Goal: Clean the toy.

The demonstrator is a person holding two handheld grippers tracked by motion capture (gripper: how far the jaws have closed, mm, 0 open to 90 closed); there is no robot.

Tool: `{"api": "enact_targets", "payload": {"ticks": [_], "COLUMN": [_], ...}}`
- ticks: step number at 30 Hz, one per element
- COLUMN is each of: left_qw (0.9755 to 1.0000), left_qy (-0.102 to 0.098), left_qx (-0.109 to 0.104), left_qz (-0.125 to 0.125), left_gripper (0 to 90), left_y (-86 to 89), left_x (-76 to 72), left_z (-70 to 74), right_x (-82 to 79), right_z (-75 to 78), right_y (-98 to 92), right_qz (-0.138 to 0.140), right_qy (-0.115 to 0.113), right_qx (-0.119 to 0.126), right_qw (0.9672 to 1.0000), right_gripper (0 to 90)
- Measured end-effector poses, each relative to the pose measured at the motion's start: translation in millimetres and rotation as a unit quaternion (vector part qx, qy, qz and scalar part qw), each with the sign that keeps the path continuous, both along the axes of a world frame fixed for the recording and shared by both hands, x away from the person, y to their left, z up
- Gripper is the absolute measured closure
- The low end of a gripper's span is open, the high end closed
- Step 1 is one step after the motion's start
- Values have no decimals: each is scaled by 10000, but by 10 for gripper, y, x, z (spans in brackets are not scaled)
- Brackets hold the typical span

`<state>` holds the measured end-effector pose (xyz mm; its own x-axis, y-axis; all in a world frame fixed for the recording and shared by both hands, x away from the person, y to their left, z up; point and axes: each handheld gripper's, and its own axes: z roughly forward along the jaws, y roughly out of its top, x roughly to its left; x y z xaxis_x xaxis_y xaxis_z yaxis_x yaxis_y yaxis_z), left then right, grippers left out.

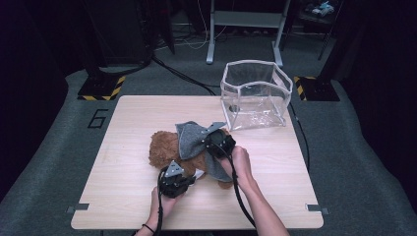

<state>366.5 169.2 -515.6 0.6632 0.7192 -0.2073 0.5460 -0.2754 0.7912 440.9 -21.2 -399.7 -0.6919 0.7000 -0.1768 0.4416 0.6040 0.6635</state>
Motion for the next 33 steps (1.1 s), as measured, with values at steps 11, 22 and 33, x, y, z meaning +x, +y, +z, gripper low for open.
{"api": "enact_targets", "payload": {"ticks": [11, 22, 33], "left_qw": [10000, 9995, 9994], "left_qy": [-2, 200, 212], "left_qx": [-20, -215, -240], "left_qz": [-3, 98, 90], "left_gripper": [900, 854, 898], "left_y": [-29, -2, 27], "left_x": [-1, -70, -94], "left_z": [0, -44, -66], "right_x": [-27, -315, -78], "right_z": [-107, 238, 166], "right_y": [-468, -289, 730], "right_qz": [-756, -82, 1071], "right_qy": [64, -249, 65], "right_qx": [-51, 829, 852], "right_qw": [9971, 9962, 9906], "right_gripper": [827, 826, 826]}}
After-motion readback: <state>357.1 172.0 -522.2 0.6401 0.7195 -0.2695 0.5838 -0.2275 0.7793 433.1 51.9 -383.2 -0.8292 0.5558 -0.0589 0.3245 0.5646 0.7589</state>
